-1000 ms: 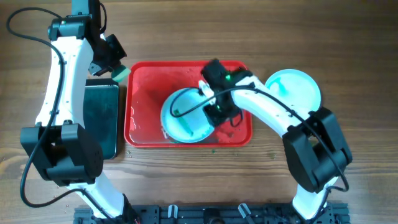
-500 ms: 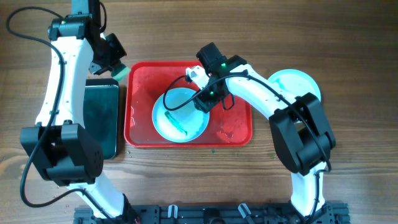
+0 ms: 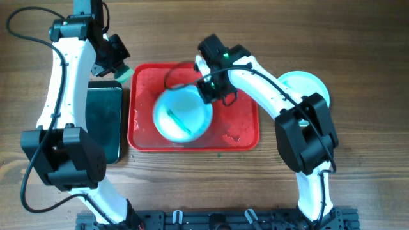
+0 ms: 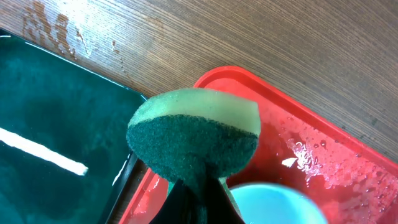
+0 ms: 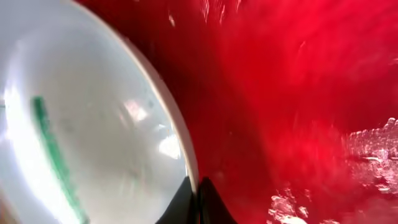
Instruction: Clean dirty plates on tray and stack at the side
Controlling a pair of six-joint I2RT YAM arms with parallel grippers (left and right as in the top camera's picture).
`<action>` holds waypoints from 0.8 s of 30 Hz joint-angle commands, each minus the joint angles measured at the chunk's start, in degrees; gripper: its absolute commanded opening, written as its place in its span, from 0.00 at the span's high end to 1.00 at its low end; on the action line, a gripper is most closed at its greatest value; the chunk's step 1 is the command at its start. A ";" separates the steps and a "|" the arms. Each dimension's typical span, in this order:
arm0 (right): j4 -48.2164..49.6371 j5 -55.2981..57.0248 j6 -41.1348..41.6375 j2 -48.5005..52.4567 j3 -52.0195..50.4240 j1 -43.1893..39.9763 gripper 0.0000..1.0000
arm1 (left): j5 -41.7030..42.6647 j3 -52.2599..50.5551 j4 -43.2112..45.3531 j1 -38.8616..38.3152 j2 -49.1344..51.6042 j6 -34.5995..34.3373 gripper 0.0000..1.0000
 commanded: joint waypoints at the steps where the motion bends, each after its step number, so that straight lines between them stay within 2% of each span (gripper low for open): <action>1: 5.33 1.90 20.55 1.75 -3.45 1.42 0.96 | 0.92 0.61 -1.42 -0.17 -0.31 -0.98 0.96; 6: 9.55 1.90 26.03 4.15 -5.49 1.53 0.96 | 1.01 -3.50 -2.25 -0.66 -0.31 -0.96 0.96; 11: 12.46 1.53 26.71 6.58 -5.51 1.31 0.96 | 1.55 -14.36 4.72 -6.43 -0.31 -0.94 0.96; 14: 14.62 -3.10 23.54 7.17 -5.51 1.09 0.96 | 1.53 -22.18 13.33 -10.88 -0.31 -0.11 0.96; 19: 15.02 -5.07 21.00 7.17 -5.51 1.11 0.96 | -0.07 -31.19 33.03 -14.05 -0.31 6.99 0.96; 22: 14.93 -5.27 20.96 7.17 -5.51 1.11 0.96 | -2.71 -33.29 36.83 -14.21 -0.28 7.02 0.96; 24: 14.99 -5.25 20.98 7.17 -5.51 1.11 0.96 | -7.61 -34.25 36.50 -14.21 -0.20 7.02 0.96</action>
